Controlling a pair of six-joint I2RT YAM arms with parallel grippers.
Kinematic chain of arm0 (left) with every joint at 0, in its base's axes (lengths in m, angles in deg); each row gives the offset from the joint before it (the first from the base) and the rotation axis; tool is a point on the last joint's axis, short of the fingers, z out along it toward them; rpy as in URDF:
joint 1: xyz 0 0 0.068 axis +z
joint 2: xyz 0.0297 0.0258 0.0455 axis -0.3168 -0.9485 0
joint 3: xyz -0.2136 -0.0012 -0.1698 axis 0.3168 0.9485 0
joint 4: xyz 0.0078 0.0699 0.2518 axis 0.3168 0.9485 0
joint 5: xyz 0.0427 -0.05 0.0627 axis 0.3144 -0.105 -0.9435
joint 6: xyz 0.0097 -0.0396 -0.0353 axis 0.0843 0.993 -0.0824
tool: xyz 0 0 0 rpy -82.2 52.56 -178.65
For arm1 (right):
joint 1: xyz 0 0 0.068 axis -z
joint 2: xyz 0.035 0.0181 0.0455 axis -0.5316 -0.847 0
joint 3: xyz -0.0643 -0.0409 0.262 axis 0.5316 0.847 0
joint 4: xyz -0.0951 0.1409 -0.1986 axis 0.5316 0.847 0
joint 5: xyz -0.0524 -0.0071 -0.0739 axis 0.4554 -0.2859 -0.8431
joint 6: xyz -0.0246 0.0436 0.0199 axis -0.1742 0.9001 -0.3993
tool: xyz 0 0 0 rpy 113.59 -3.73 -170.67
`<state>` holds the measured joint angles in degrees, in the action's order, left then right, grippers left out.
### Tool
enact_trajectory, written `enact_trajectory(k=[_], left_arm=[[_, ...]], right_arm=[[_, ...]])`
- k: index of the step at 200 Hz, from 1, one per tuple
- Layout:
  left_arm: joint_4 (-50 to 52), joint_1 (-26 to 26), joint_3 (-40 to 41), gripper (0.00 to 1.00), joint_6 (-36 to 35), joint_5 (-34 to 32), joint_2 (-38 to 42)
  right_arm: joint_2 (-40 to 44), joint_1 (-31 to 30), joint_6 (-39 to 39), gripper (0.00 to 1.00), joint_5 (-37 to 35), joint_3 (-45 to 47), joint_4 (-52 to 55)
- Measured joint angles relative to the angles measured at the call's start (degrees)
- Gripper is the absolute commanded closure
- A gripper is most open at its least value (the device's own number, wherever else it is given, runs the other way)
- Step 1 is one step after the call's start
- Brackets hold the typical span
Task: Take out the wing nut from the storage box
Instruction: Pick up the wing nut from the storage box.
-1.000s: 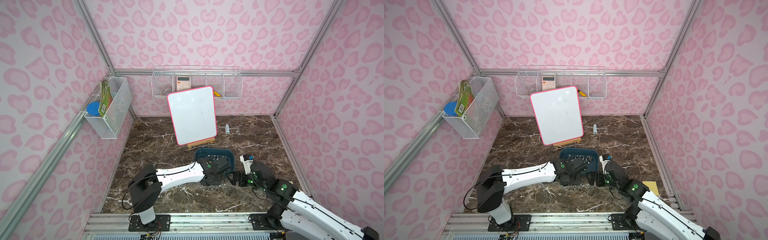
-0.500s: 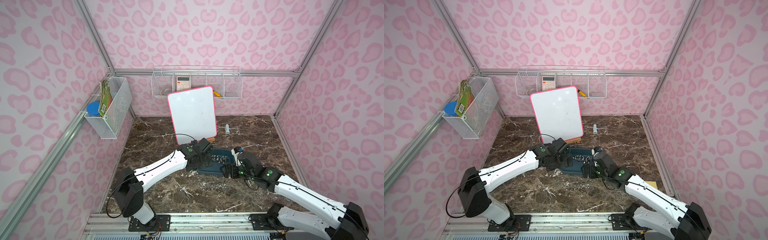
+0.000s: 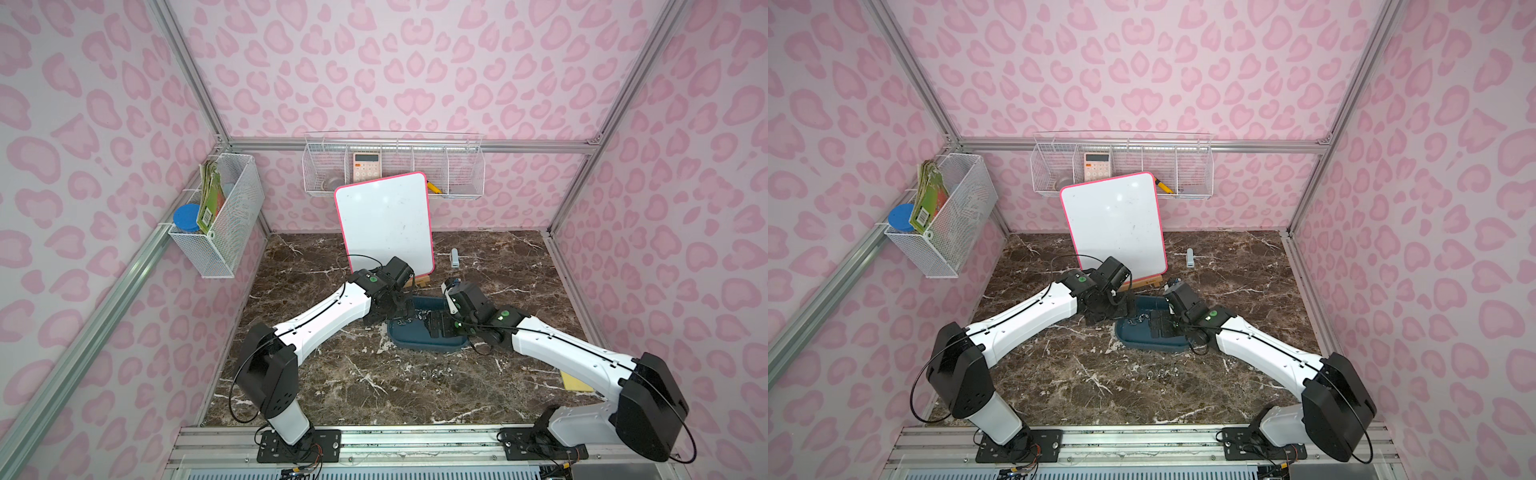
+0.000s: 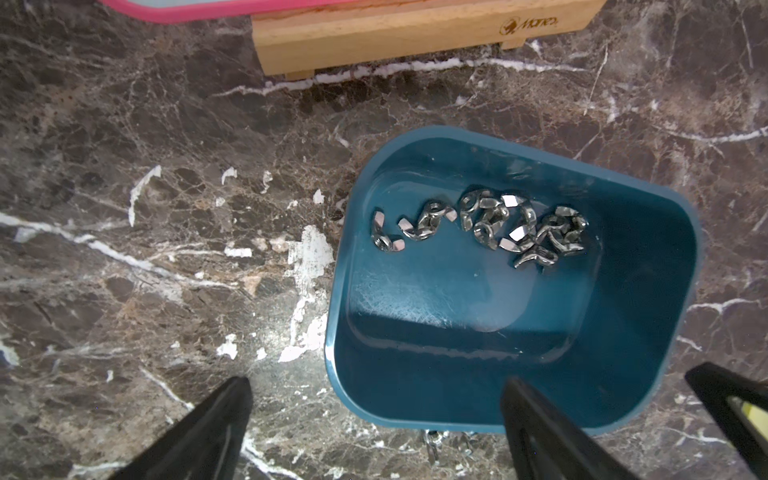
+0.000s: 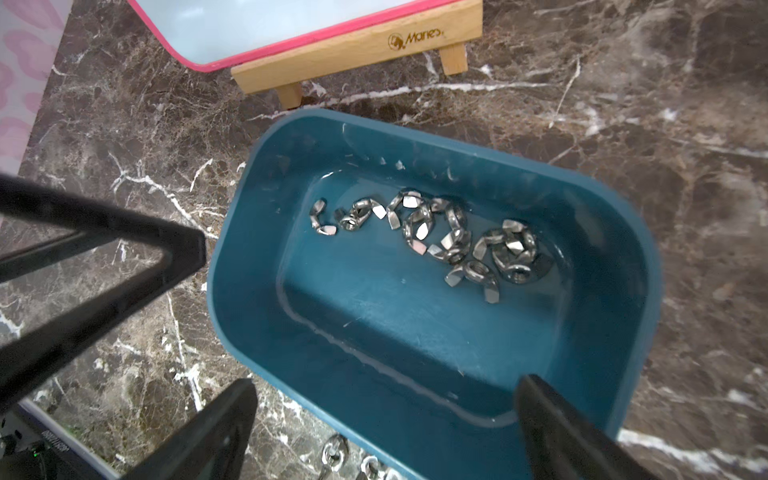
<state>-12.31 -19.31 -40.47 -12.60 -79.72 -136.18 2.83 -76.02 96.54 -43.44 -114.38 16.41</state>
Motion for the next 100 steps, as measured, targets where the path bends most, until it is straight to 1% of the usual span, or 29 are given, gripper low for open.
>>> enact_trajectory(k=[33, 60, 100], left_arm=[[-0.15, 2.45, -1.22, 0.02, -3.10, 0.33, -1.92], [-1.86, 3.87, -0.94, 0.02, -4.94, 0.74, -1.95], [-3.78, 6.51, -1.51, 0.02, -7.52, 3.41, -2.34]], right_arm=[[-4.07, 1.88, -1.18, 0.01, 0.22, -2.97, 0.96], [-5.46, 3.15, -1.57, 0.01, 0.48, -4.22, 2.21], [-6.84, 4.59, -2.03, 0.01, 1.18, -4.74, 2.75]])
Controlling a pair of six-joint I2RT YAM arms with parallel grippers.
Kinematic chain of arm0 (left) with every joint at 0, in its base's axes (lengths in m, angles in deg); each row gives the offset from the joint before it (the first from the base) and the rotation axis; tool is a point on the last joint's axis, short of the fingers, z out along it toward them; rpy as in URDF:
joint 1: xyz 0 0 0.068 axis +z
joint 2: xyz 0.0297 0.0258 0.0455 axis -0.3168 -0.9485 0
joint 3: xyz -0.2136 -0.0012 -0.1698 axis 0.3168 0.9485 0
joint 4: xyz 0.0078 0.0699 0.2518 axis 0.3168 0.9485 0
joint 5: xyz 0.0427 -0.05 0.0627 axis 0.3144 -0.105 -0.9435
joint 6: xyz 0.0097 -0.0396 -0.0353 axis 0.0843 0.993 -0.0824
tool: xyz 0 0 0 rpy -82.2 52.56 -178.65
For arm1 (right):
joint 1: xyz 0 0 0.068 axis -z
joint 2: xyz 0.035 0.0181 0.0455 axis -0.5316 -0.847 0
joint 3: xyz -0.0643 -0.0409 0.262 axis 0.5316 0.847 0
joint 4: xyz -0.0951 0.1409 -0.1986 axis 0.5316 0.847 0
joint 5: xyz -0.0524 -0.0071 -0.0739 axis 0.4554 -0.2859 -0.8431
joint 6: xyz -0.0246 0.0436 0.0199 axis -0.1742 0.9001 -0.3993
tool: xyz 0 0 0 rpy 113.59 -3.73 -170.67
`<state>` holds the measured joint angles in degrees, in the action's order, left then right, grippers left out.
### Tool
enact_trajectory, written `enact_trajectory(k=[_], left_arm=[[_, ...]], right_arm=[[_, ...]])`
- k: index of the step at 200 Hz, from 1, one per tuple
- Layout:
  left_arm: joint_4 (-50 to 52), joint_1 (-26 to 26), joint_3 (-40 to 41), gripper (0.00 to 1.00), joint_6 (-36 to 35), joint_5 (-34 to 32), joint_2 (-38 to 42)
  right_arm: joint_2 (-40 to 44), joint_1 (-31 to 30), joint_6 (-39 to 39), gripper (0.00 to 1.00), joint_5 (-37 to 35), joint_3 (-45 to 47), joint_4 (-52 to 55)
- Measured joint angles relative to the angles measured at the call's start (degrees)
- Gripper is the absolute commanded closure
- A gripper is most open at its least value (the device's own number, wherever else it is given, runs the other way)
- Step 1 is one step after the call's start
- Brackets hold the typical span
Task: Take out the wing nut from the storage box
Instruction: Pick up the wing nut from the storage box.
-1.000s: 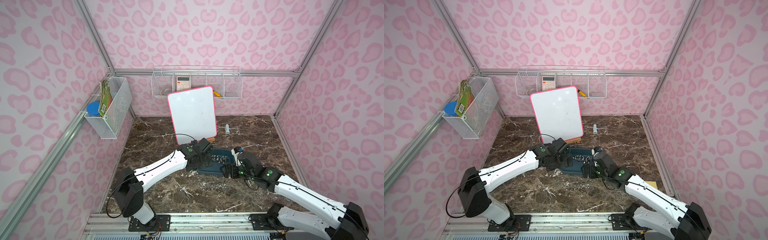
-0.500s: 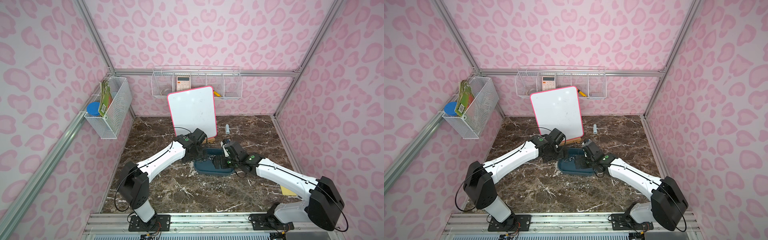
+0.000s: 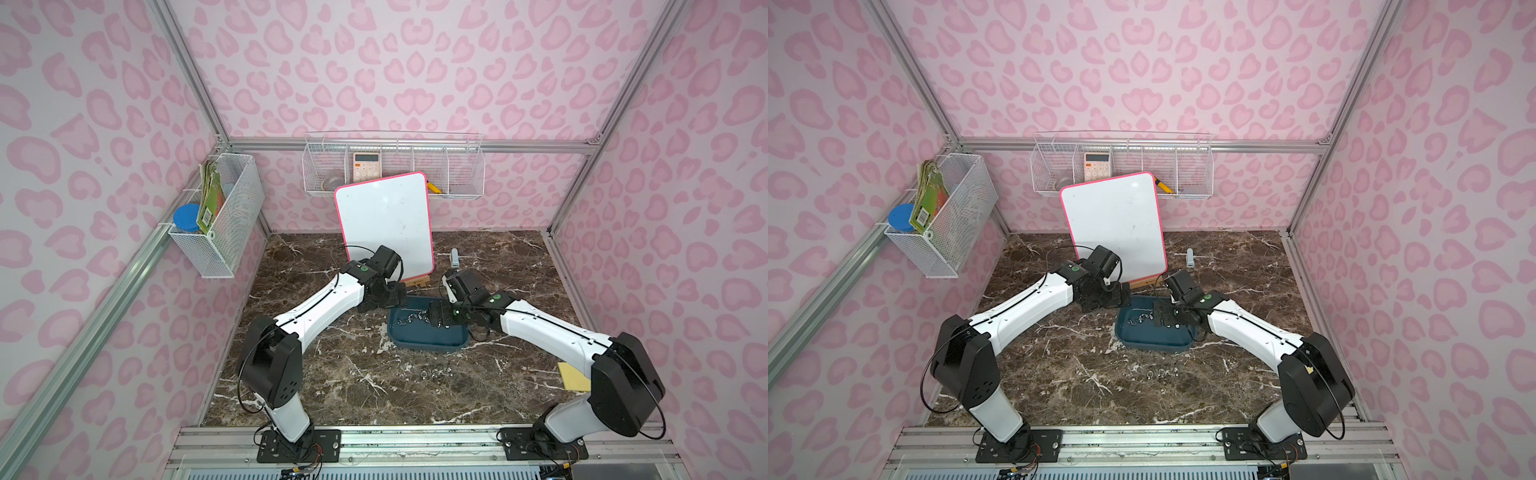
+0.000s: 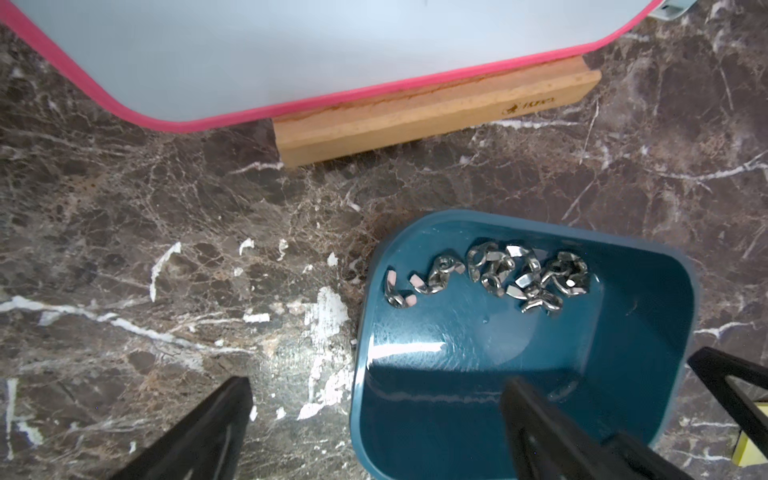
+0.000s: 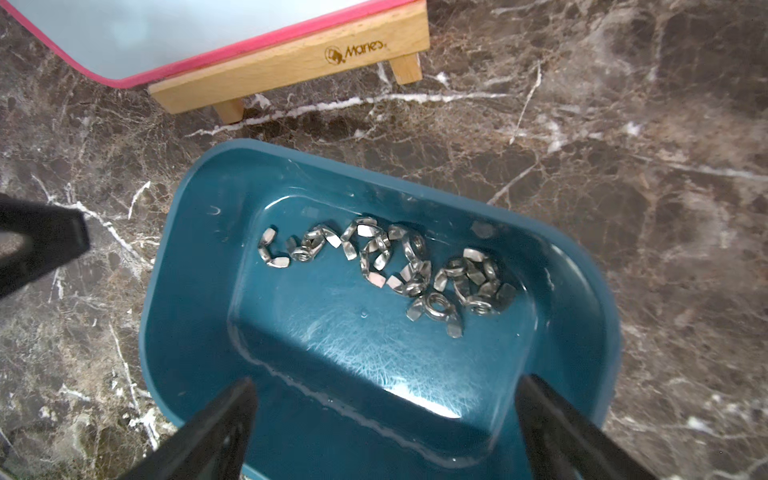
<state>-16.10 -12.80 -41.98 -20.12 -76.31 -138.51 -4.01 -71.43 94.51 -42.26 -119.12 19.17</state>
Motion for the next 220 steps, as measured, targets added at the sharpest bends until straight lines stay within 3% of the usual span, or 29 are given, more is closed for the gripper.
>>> enact_trajectory(k=[82, 129, 148, 220], left_arm=[[-0.39, 2.32, -2.36, 0.02, -0.96, 4.35, -2.40], [-0.72, 2.43, -2.27, 0.02, -1.29, 4.74, -2.40], [-0.76, 2.45, -2.16, 0.02, -1.29, 4.81, -2.14], [-0.98, 2.56, 0.09, 0.02, -0.46, 5.90, -1.16]], right_arm=[[-2.38, 0.81, -1.46, 0.08, 0.87, 0.00, 0.22], [-3.93, 0.24, -5.11, 0.34, 1.05, -0.02, -0.22], [-5.07, -0.44, -8.11, 0.53, -0.37, -0.57, 0.13], [-9.16, -2.34, -17.33, 0.63, -8.72, -1.29, 2.36]])
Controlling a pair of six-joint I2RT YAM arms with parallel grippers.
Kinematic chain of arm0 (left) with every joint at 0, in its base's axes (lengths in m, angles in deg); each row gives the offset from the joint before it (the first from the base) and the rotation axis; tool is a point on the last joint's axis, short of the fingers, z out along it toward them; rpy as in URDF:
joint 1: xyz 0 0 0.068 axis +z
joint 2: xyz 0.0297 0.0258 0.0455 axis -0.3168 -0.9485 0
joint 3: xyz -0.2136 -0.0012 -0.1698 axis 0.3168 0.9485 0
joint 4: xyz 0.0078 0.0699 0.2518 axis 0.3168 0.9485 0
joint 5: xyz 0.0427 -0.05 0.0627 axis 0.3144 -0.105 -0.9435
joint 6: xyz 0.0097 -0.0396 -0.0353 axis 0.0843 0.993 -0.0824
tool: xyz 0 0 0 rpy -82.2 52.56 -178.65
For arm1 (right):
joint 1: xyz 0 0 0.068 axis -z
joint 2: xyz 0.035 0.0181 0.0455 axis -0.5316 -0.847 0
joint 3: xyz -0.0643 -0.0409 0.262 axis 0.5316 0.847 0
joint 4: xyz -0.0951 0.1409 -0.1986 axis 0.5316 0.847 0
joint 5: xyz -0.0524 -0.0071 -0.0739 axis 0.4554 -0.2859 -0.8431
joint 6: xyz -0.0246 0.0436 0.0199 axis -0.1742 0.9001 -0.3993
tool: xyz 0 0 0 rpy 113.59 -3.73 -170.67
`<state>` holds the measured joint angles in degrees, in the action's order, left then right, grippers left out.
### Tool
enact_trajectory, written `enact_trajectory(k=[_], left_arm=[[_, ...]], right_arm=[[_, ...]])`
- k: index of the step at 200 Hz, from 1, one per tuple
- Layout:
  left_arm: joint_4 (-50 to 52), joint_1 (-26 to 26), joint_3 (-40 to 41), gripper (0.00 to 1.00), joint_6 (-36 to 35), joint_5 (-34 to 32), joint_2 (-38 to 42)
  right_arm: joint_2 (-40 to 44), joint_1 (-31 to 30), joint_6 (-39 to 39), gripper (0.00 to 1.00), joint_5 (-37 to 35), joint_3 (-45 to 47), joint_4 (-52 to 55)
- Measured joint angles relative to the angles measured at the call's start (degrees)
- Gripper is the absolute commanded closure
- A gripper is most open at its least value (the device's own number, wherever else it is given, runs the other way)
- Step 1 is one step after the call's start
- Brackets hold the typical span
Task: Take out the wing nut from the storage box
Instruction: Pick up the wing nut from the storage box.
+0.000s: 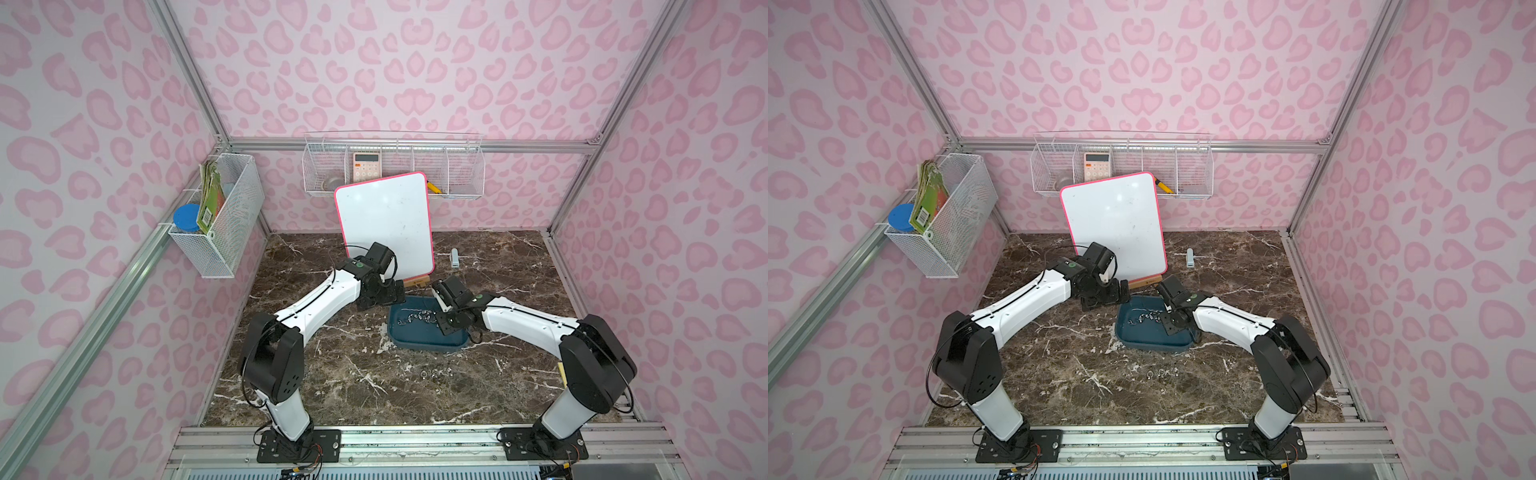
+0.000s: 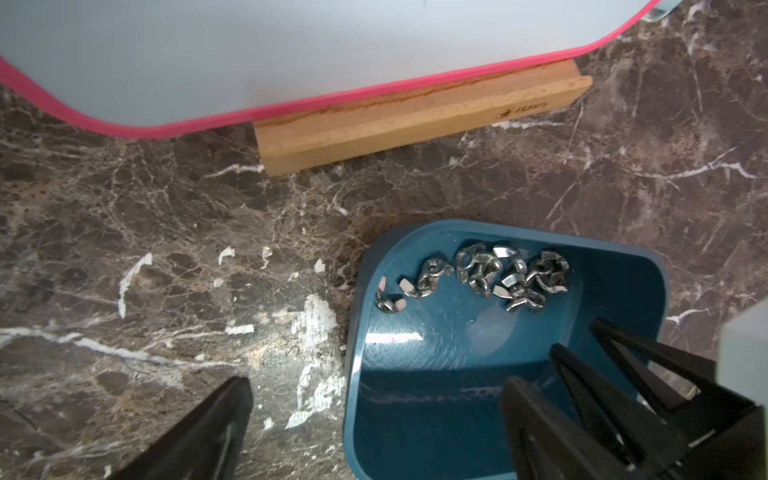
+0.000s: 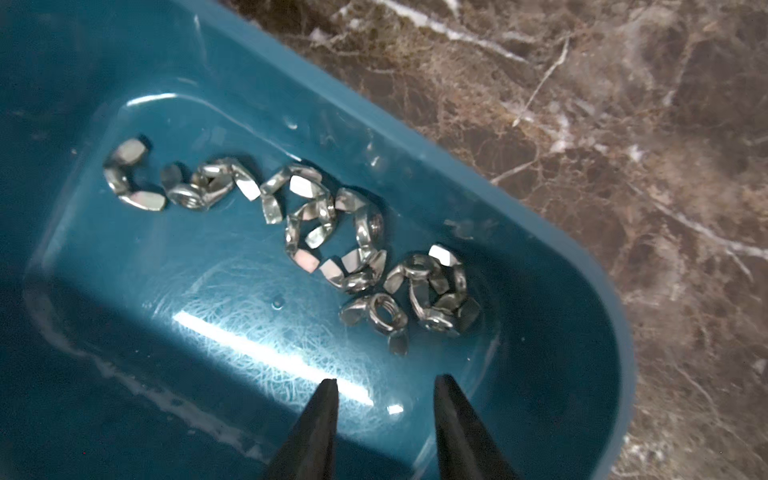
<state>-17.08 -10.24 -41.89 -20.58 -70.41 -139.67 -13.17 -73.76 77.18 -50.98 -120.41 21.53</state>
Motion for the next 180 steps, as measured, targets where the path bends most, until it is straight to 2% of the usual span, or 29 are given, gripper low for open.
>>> enact_trajectory(k=[67, 180], left_arm=[[-0.42, 0.09, 0.70, 0.02, 0.42, 0.11, 0.85], [-0.46, 0.09, 2.32, 0.02, 0.46, -0.37, 1.90]], right_arm=[[-3.56, -0.98, -3.91, 0.64, -6.60, -0.24, 0.98], [-8.46, -1.40, -5.22, 0.67, -7.48, -3.28, -0.09]])
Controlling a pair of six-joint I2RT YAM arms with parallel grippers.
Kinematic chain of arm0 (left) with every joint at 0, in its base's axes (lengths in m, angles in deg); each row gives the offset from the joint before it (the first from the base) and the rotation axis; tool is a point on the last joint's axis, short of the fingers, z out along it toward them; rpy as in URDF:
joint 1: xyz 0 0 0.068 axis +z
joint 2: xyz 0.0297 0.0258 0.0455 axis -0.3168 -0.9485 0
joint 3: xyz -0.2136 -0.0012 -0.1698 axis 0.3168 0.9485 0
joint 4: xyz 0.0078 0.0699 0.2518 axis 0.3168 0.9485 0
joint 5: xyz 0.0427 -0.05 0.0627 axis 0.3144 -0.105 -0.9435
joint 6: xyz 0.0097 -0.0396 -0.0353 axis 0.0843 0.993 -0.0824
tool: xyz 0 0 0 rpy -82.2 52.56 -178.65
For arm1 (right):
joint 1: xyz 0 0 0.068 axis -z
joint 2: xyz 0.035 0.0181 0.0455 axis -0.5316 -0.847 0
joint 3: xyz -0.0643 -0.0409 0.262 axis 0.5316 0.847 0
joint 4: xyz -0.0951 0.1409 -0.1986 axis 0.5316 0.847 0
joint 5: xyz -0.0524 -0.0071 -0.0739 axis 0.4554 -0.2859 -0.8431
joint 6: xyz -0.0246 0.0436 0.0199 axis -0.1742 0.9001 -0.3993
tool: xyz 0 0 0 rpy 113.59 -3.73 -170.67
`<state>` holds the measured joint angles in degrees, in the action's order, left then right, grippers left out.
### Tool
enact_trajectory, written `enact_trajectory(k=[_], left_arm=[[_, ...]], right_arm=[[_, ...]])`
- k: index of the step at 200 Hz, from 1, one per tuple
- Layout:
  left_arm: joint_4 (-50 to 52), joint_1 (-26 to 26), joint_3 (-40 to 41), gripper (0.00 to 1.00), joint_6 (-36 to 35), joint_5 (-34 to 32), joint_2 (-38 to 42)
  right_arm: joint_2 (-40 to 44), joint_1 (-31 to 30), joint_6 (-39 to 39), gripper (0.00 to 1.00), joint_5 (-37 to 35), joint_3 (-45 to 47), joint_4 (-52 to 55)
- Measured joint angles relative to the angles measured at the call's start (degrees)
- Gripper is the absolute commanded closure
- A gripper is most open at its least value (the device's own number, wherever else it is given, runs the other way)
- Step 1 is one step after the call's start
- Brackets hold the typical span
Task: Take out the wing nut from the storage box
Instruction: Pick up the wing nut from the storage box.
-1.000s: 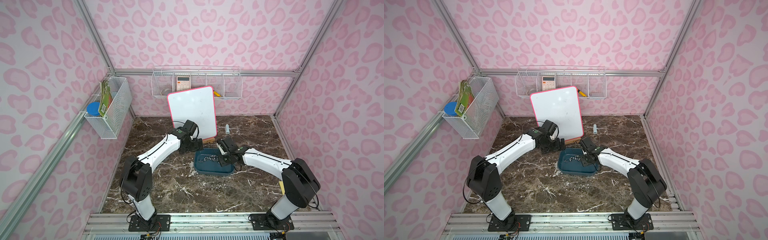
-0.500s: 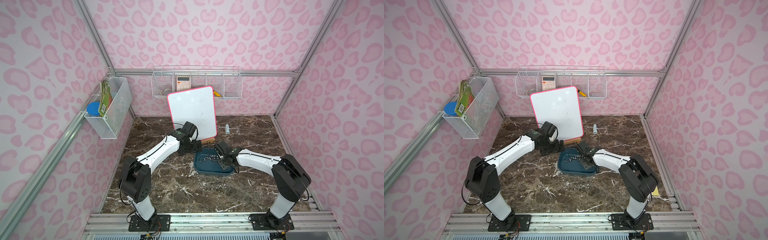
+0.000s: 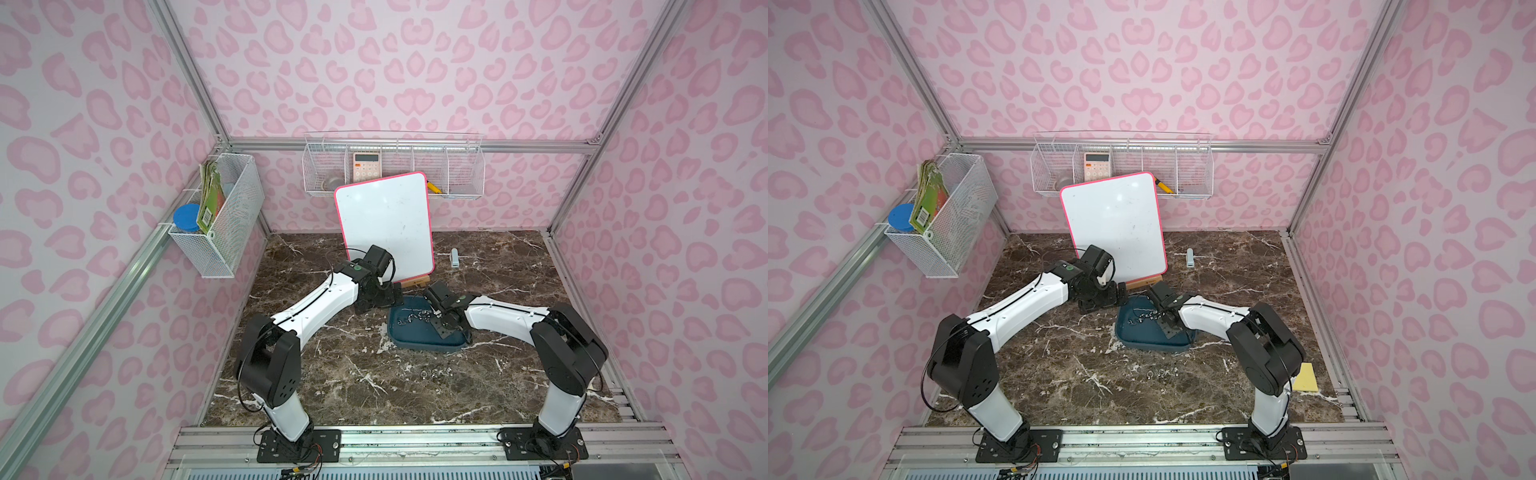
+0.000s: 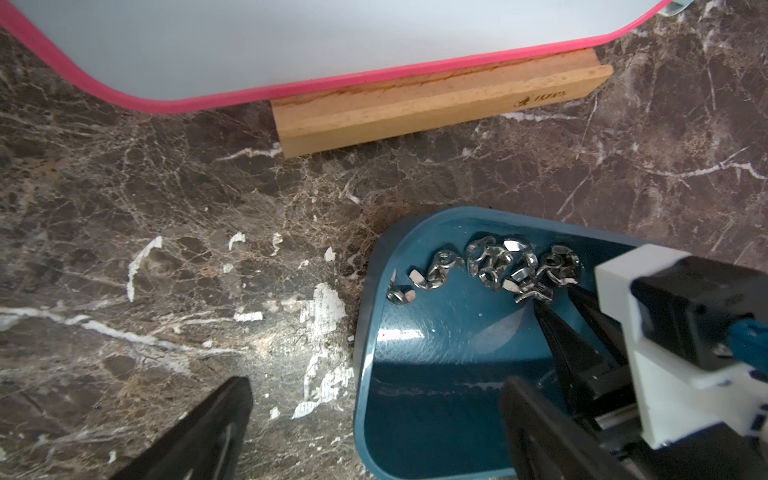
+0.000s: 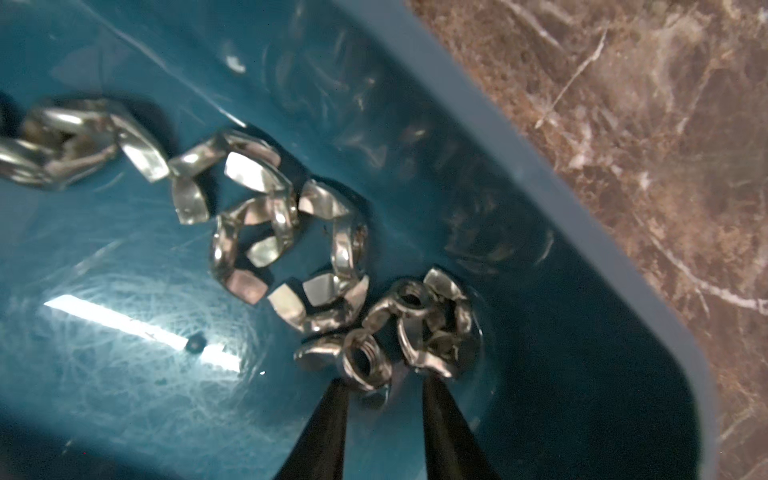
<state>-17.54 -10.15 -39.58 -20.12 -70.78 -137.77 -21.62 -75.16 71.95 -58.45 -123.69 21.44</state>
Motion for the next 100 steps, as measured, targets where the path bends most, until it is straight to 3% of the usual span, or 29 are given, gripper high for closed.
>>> enact_trajectory(k=[16, 51, 100], left_arm=[[-0.04, 0.00, 0.11, 0.02, 0.00, -0.17, 0.20], [-0.02, 0.00, 0.28, 0.02, 0.00, -0.20, 0.33], [-0.02, 0.00, 0.70, 0.02, 0.00, -0.37, 0.68]], right_arm=[[-0.39, 0.00, -0.37, 0.72, 0.37, -0.33, -0.26], [-1.18, -0.07, -0.42, 0.73, 1.16, -0.74, -0.50], [-1.38, -0.11, -0.42, 0.88, 1.92, -0.90, -0.70]])
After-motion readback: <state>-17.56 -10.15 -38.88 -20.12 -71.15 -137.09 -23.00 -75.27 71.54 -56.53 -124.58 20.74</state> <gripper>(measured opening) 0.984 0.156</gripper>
